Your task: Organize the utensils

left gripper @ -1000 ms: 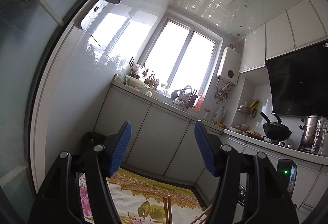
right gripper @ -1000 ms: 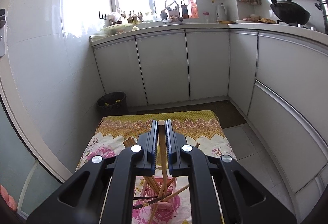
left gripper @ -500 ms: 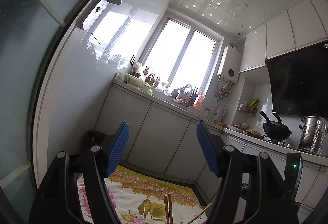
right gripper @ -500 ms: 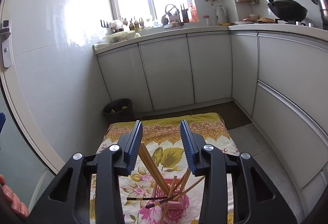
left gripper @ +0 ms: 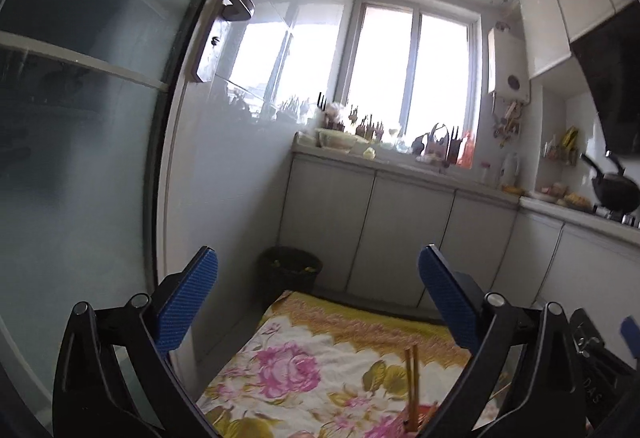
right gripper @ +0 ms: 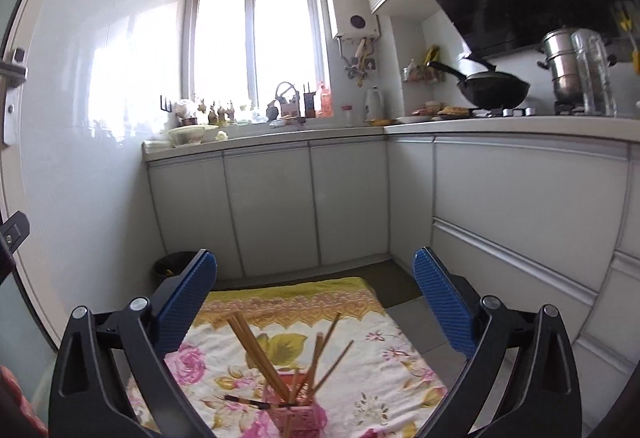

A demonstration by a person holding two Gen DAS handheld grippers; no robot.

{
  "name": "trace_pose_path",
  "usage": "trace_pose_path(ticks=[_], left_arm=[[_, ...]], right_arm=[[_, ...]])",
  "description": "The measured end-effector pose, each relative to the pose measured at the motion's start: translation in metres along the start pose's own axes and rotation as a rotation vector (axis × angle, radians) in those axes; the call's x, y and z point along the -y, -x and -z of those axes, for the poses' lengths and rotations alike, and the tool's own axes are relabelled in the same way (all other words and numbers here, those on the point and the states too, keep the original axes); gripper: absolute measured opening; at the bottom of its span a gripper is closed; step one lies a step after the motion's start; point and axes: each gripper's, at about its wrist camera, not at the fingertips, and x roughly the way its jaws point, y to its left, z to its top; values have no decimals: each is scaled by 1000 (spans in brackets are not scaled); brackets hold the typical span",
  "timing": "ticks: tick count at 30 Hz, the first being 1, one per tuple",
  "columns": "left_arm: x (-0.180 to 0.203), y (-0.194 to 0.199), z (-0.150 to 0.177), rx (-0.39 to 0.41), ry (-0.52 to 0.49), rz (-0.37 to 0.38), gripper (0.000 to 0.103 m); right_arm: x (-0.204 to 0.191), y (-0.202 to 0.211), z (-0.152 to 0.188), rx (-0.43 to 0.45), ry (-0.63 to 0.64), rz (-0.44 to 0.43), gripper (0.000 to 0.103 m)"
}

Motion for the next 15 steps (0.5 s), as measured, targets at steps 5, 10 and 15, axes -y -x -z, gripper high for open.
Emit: trace_pose_path(ticks=[5,10,15], left_arm=[[27,22,42,-47,-171,-35,96],[40,51,57,-27,-247,-43,96],[38,63,47,-28,-224,-48,96]], right_arm=[[-1,30,33,-29,90,46,96],[18,53,53,-70,38,62,96],[40,68,53,-80,-13,103,96]])
